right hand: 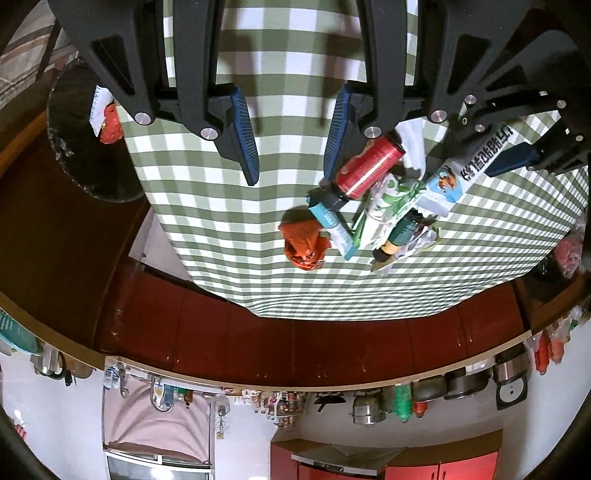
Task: Collect trash
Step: 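Grasp the white printed tube with the left tool while the right tool grasps the red spray can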
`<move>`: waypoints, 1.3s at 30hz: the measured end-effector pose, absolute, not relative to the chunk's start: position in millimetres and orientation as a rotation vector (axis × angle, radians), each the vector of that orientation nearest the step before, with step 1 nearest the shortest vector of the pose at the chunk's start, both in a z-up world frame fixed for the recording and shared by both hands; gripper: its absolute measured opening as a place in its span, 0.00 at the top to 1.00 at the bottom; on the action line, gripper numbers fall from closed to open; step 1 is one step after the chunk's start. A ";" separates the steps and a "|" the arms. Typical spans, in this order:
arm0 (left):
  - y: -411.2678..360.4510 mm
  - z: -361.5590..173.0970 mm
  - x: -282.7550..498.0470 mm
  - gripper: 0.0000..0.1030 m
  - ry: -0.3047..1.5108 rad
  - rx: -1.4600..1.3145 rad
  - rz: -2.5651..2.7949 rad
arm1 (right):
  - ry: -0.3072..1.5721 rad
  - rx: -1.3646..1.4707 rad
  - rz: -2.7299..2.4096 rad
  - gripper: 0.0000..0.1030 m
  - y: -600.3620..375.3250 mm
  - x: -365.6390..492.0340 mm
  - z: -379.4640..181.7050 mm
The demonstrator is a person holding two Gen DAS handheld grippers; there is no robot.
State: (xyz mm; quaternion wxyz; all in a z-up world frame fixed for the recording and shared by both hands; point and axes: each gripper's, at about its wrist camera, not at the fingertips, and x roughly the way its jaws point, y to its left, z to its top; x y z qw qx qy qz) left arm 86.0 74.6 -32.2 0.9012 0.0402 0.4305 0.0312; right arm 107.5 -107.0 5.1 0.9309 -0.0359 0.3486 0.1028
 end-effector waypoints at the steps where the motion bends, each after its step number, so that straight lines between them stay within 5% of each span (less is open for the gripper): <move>1: 76.0 -32.7 84.0 0.69 0.889 0.085 0.062 | 0.716 -0.074 0.213 0.64 -105.9 108.2 4.9; 5: 79.0 -32.8 82.5 0.87 0.884 0.099 0.053 | 0.722 -0.079 0.221 0.64 -97.1 109.8 4.1; 39: 153.8 -24.4 83.2 0.89 0.848 0.046 0.182 | 0.799 -0.105 0.209 0.60 -65.6 120.1 -3.7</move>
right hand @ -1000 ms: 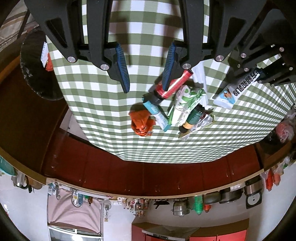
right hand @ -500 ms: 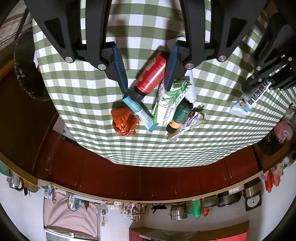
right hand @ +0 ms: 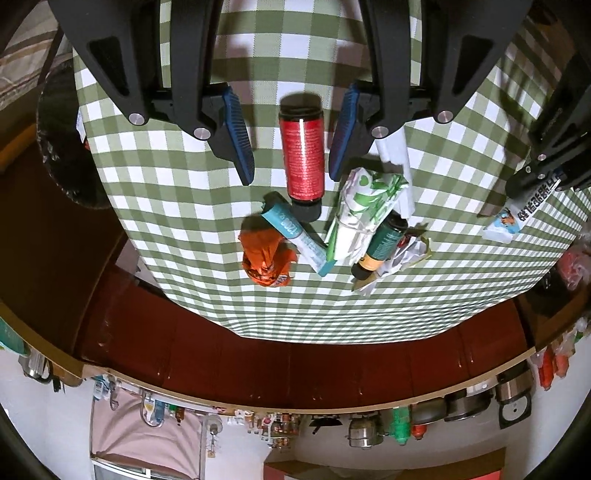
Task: Collect trash
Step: 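Grasp the white printed tube with the left tool while the right tool grasps the red spray can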
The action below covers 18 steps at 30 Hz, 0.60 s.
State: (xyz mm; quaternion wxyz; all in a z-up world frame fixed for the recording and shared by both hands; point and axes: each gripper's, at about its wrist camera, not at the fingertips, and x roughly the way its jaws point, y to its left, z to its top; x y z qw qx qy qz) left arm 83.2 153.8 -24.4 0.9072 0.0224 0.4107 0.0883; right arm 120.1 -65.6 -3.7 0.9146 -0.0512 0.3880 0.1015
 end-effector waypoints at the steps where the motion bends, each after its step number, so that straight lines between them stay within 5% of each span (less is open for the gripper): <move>1: 153.7 -24.9 83.2 0.89 0.848 0.046 0.183 | 0.795 -0.115 0.214 0.61 -63.5 119.5 -3.1; 5: 154.3 -25.2 83.4 0.89 0.846 0.046 0.182 | 0.800 -0.147 0.239 0.76 -55.7 119.3 -3.6; 18: 144.6 -24.9 83.5 0.90 0.845 0.044 0.177 | 0.762 -0.146 0.245 0.77 -63.2 108.1 3.4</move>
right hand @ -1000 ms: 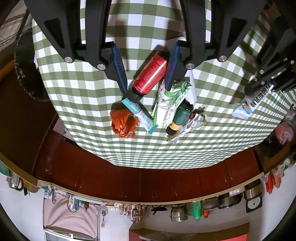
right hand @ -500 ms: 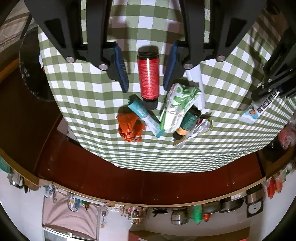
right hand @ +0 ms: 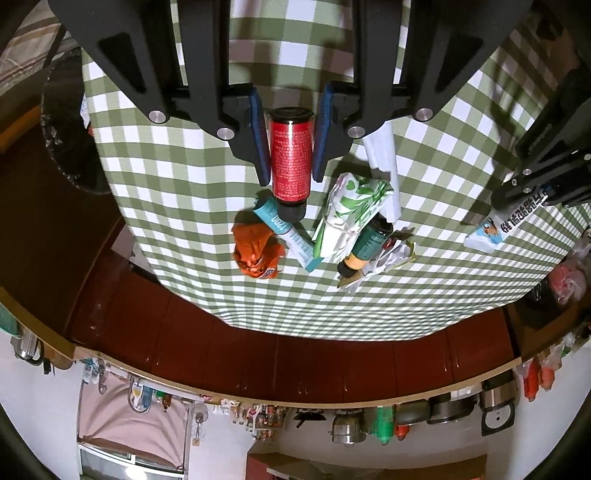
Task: Collect trash
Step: 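Grasp the white printed tube with the left tool while the right tool grasps the red spray can, then carry the red can over the black bin and open the right tool to drop it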
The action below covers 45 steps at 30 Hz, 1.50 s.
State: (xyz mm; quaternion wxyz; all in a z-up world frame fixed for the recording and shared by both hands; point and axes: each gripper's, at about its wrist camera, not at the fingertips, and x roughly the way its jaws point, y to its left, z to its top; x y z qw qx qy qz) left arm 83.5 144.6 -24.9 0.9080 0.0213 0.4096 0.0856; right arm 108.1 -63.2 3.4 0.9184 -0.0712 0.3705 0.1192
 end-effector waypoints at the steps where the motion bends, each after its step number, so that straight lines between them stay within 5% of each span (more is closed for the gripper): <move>1: 142.8 -24.2 83.0 0.90 0.843 0.043 0.175 | 0.754 -0.147 0.242 0.77 -65.2 106.2 5.1; 45: -134.4 -3.2 118.4 0.90 0.725 0.217 -0.214 | 0.634 0.015 -0.120 0.77 -289.9 97.1 20.7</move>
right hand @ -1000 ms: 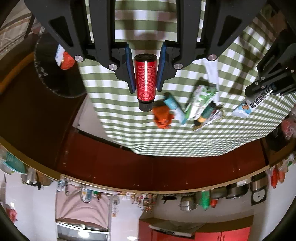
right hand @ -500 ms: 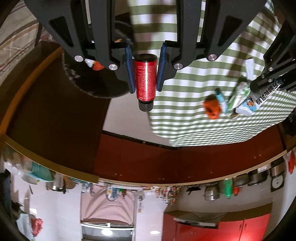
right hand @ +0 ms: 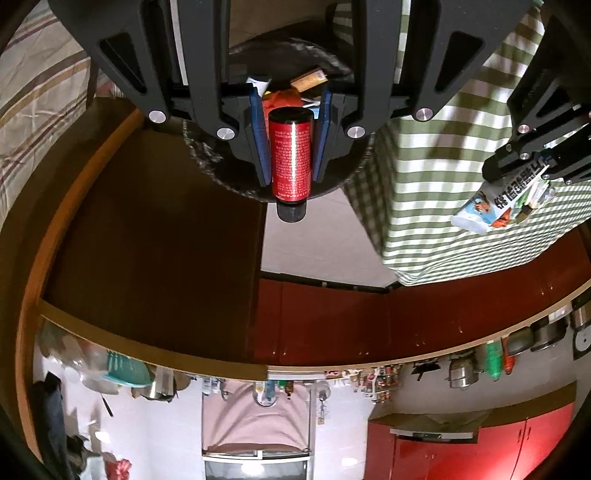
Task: Collect trash
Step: 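Carry the red can over the black bin and open the right tool to drop it, then open the left tool over the bin to drop the white tube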
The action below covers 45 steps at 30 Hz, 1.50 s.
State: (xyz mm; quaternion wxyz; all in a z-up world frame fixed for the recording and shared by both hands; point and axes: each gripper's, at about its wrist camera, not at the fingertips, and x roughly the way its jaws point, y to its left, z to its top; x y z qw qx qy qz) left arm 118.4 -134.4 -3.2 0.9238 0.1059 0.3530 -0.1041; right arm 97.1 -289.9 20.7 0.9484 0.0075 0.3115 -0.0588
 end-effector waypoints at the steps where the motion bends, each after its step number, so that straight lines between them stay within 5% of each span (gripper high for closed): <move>1: -139.5 -4.9 120.1 0.90 0.727 0.220 -0.216 | 0.635 0.020 -0.124 0.77 -293.9 98.5 19.0; 31: -221.8 -37.8 168.8 0.89 0.816 0.308 -0.251 | 0.680 0.104 -0.135 0.77 -352.4 126.7 -14.6; 35: -225.8 -40.3 171.5 0.79 0.823 0.315 -0.245 | 0.690 0.111 -0.130 0.77 -355.4 130.0 -17.6; 37: -225.8 -40.9 172.9 0.64 0.828 0.309 -0.239 | 0.693 0.120 -0.131 0.76 -357.2 130.2 -18.9; 45: -218.6 -38.8 174.0 0.56 0.825 0.282 -0.227 | 0.697 0.128 -0.144 0.76 -358.8 131.5 -19.0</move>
